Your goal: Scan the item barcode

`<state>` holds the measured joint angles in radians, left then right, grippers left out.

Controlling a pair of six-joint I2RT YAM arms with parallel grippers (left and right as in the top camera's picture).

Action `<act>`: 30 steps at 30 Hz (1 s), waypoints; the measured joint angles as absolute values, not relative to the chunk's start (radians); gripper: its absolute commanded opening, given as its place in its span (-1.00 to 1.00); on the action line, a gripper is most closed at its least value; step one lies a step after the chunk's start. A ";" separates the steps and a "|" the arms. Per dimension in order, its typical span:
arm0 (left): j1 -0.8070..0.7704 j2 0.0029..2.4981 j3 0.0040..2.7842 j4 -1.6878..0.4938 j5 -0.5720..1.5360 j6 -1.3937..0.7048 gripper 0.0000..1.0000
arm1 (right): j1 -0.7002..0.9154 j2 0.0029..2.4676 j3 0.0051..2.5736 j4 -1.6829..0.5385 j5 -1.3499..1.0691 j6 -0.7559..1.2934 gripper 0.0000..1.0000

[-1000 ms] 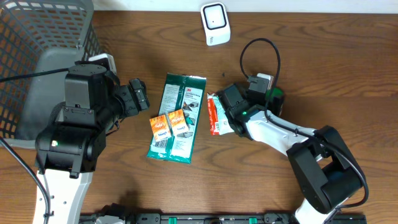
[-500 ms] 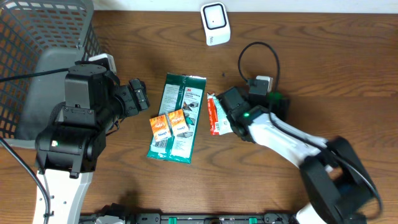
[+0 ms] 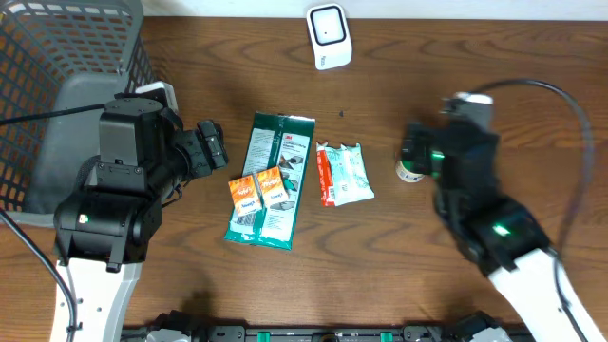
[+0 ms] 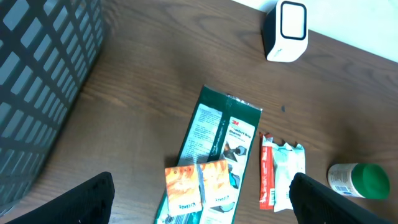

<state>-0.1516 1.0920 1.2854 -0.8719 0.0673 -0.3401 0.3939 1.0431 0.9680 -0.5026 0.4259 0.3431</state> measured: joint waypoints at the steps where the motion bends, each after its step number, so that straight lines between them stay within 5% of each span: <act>1: -0.152 1.092 1.285 -0.873 0.068 -0.340 0.81 | 0.369 1.025 0.968 -0.528 0.401 0.342 0.84; 9: -0.152 1.092 1.285 -0.871 0.067 -0.340 0.80 | 0.248 1.026 0.968 -0.733 0.133 0.329 0.98; 14: -0.152 1.092 1.285 -0.872 0.067 -0.340 0.80 | 0.243 1.044 0.965 -0.750 0.046 0.347 0.67; 19: -0.152 1.092 1.285 -0.871 0.067 -0.340 0.80 | 0.220 1.116 0.994 -0.845 -0.027 0.399 0.71; 24: -0.152 1.092 1.285 -0.871 0.067 -0.340 0.81 | 0.210 1.268 1.270 -1.113 -0.060 0.431 0.98; 30: -0.152 1.092 1.285 -0.874 0.067 -0.340 0.81 | 0.211 1.506 1.597 -1.353 -0.064 0.405 0.98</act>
<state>-0.1516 1.0920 1.2854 -0.8742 0.0673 -0.3401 0.2108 1.5063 1.5970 -1.3533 -0.0643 0.4049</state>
